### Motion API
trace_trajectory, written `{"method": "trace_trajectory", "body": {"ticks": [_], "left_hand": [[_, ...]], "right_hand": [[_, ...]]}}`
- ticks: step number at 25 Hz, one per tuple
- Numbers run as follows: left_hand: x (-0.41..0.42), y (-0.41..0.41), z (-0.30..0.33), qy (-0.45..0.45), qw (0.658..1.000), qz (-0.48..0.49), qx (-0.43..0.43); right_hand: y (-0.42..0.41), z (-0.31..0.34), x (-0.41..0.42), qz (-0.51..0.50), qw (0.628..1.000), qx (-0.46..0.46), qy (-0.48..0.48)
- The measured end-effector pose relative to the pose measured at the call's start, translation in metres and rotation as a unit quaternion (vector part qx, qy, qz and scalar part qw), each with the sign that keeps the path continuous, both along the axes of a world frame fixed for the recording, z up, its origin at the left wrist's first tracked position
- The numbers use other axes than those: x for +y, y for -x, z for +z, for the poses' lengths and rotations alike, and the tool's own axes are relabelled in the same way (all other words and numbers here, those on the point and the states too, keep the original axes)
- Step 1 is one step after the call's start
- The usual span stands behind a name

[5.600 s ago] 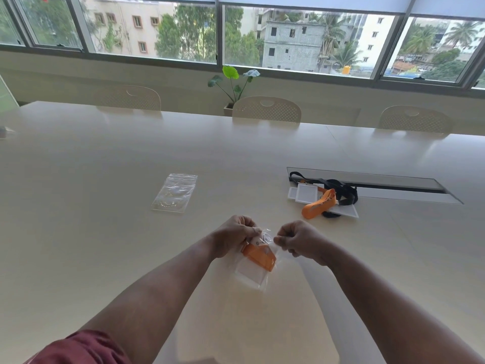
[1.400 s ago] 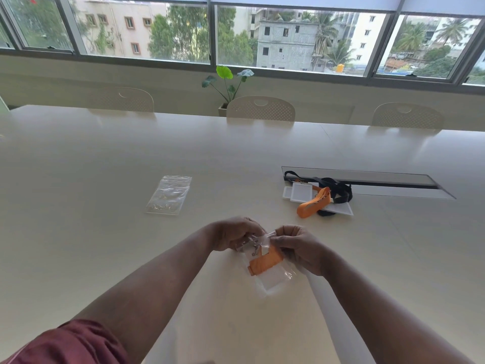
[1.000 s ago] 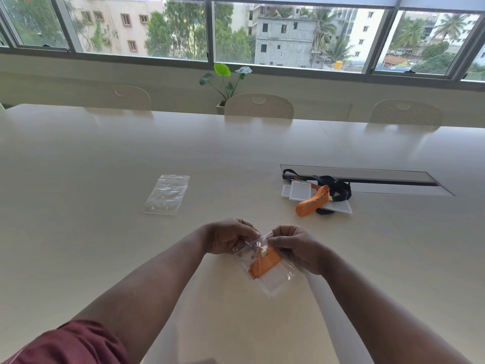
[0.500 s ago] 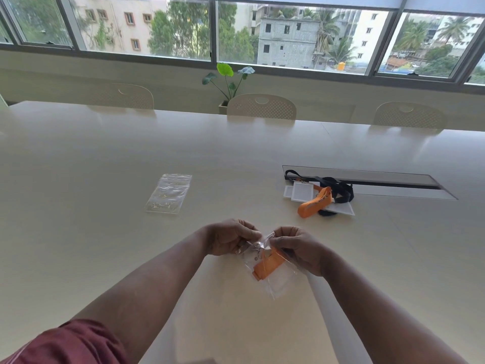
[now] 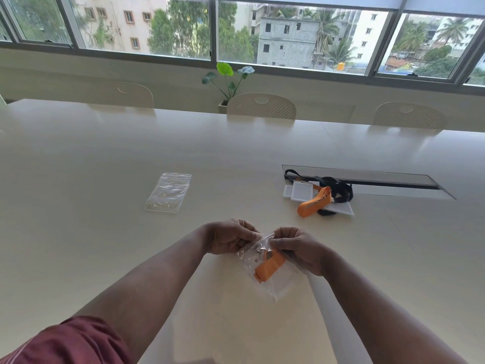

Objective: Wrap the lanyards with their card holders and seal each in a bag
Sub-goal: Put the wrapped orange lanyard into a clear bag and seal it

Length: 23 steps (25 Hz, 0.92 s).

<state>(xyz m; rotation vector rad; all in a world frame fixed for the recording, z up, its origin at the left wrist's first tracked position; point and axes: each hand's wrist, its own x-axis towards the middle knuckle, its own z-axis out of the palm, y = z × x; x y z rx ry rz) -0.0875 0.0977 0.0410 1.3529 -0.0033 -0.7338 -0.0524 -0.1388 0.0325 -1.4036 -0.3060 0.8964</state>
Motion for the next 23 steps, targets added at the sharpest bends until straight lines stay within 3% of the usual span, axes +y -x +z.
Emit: {"method": "trace_trajectory", "body": {"ticks": [23], "left_hand": [[-0.0030, 0.0043, 0.0092, -0.035, 0.999, -0.007, -0.003]], "right_hand": [[-0.0013, 0.0004, -0.0014, 0.018, 1.000, -0.010, 0.013]]}}
